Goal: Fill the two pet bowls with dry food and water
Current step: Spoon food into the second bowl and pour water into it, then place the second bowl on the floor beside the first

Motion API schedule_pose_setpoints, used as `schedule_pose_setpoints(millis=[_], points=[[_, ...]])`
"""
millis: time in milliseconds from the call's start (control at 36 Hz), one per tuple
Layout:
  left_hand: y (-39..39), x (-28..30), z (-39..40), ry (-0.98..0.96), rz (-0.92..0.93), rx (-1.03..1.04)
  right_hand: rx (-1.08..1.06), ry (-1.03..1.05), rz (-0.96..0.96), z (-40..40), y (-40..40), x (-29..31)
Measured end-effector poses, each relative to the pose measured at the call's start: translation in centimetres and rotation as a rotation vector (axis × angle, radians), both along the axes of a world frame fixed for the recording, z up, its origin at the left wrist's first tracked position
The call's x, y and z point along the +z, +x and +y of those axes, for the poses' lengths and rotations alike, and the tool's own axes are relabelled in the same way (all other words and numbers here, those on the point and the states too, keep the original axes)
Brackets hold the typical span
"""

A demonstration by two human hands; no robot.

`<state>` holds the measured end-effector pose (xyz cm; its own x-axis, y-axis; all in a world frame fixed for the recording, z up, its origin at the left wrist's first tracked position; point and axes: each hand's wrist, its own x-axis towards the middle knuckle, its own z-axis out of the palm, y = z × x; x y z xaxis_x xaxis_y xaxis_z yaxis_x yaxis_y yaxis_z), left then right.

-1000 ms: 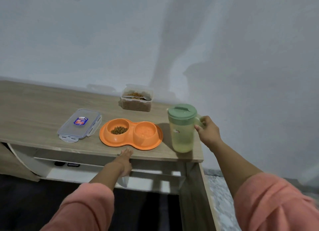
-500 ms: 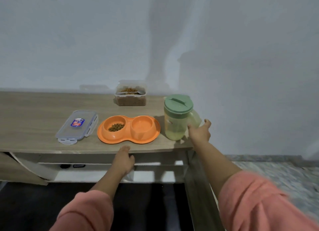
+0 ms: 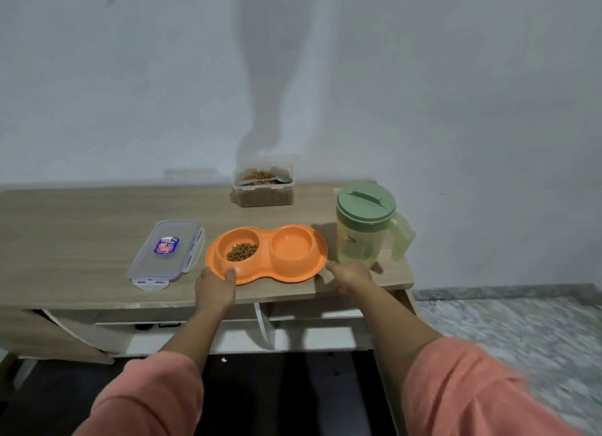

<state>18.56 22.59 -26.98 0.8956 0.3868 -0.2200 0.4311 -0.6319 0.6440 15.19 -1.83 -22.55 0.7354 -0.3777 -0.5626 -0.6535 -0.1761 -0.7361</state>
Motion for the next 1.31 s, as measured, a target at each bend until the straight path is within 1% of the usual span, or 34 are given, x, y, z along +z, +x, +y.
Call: schedule_pose_setpoints(millis=[167, 278, 361, 500, 639, 722, 833, 1000, 1194, 1306], points=[[3.5, -0.3, 1.3, -0.015, 0.137, 0.015, -0.007, -0.04, 0.032, 1.9, 2.4, -0.1], [5.8, -0.1, 1.9, -0.032, 0.201, 0.008, -0.069, -0.042, 0.069, 3.6, 4.0, -0.7], [7.3, -0.8, 2.6, -0.056, 0.22, 0.005, -0.135, -0.031, 0.086, 4.8, 4.8, -1.1], [8.6, -0.5, 3.0, 0.024, 0.283, -0.035, -0.236, -0.111, 0.112, 6.4, 5.5, -1.8], [9.4, -0.5, 3.2, 0.006, 0.265, -0.103, -0.34, -0.118, 0.126, 7.6, 5.3, -1.9], [9.7, -0.6, 3.4, -0.003, 0.277, -0.125, -0.38, -0.104, 0.152, 8.2, 4.6, -1.9], [9.6, -0.5, 3.8, -0.009, 0.303, -0.151, -0.483, -0.036, 0.155, 9.0, 3.1, -2.1], [8.9, -0.4, 4.0, -0.091, 0.318, -0.151, -0.61, 0.021, 0.134, 9.9, 0.4, -2.7], [6.2, 0.0, 2.7, -0.184, 0.263, -0.166, -0.688, 0.041, 0.104, 9.7, -3.9, -2.2], [3.9, -0.2, 1.0, -0.194, 0.238, -0.197, -0.722, 0.027, 0.124, 8.5, -6.9, -1.9]])
